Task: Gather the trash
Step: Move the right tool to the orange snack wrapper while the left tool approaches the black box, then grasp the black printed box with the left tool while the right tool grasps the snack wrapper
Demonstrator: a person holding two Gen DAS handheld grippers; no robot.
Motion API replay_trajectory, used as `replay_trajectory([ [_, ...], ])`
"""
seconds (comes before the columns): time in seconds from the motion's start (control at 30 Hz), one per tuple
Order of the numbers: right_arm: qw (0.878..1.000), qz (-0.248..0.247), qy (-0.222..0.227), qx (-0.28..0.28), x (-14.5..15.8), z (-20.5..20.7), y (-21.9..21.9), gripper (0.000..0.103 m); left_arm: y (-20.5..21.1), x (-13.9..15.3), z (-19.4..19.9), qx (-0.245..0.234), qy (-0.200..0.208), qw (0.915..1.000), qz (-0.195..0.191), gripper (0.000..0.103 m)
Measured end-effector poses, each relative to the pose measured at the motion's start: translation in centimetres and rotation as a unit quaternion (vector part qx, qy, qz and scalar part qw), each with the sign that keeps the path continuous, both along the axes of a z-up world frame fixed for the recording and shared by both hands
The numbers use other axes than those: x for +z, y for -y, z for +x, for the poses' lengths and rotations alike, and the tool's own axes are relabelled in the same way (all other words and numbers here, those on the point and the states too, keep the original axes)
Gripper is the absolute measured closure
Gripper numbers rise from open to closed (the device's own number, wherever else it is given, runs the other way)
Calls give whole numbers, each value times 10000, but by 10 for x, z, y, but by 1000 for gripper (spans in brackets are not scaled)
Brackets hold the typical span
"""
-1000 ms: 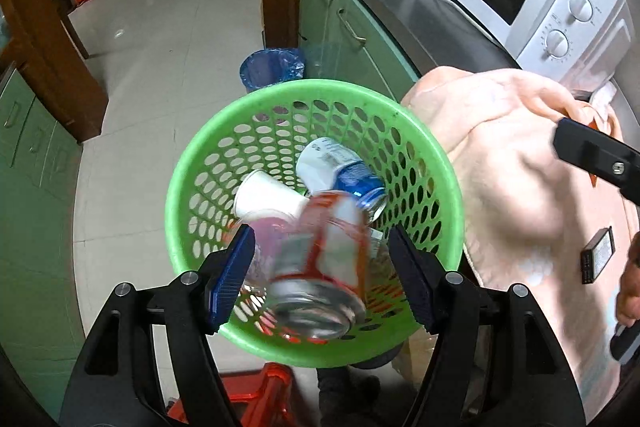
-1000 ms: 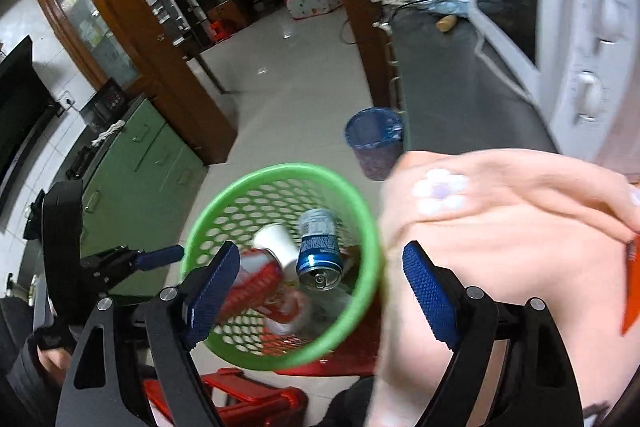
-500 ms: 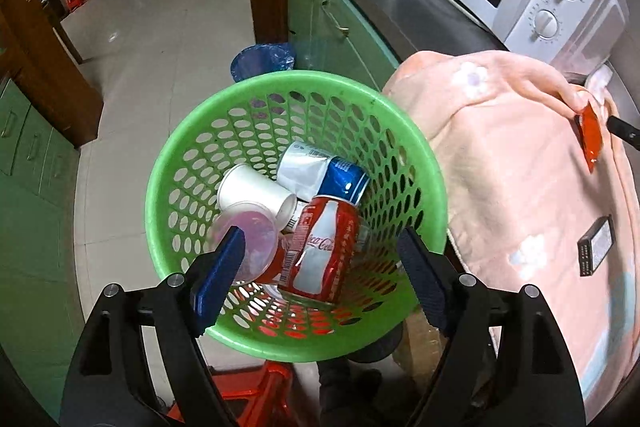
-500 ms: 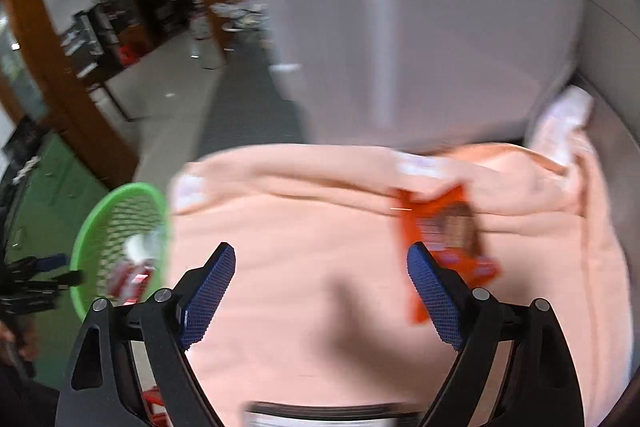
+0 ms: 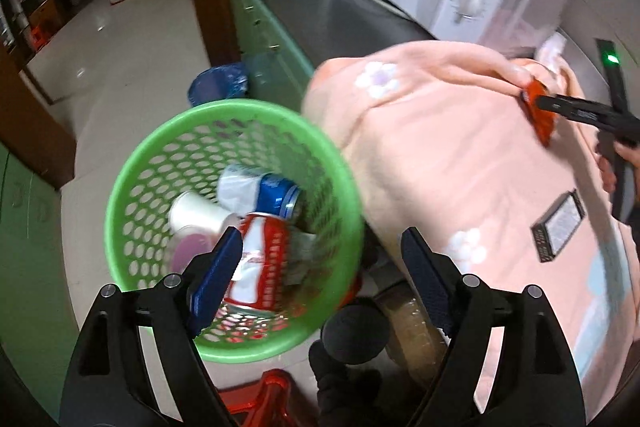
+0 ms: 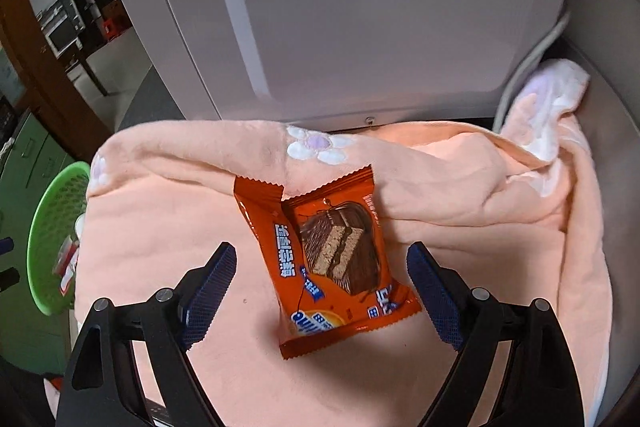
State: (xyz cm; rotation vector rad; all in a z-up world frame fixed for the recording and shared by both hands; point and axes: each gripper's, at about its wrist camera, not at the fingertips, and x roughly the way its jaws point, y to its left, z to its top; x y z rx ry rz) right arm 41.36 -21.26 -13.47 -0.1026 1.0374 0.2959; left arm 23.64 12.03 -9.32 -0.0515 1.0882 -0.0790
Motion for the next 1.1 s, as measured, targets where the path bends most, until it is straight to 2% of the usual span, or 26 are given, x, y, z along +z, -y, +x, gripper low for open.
replay_trajectory([
  [0.17, 9998, -85, -159, 50, -13, 5, 4, 28, 31, 3, -1, -398, 34, 9991, -117, 21],
  [0.3, 9995, 46, -295, 38, -18, 4, 11, 44, 63, 4, -2, -830, 61, 9964, -165, 20],
  [0.43, 9994, 163, -294, -49, -16, -6, 20, 53, 98, 2, -4, -1329, 66, 9909, -174, 19],
  [0.6, 9992, 314, -156, -172, -1, -27, 34, 55, 151, -3, -2, -2118, 101, 9770, -203, 17],
  [0.77, 9991, 348, -29, -236, 14, -51, 52, 55, 205, -16, 1, -2830, 86, 9590, -81, 17],
  [0.87, 9987, 393, 18, -320, 27, -57, 59, 55, 225, -25, 4, -3095, 41, 9509, -35, 17],
  [1.03, 9978, 450, 86, -469, 37, -73, 69, 55, 245, -40, 14, -3309, -24, 9436, 115, 19],
  [1.1, 9977, 447, 95, -493, 38, -79, 71, 55, 250, -43, 15, -3410, -10, 9400, 72, 23],
])
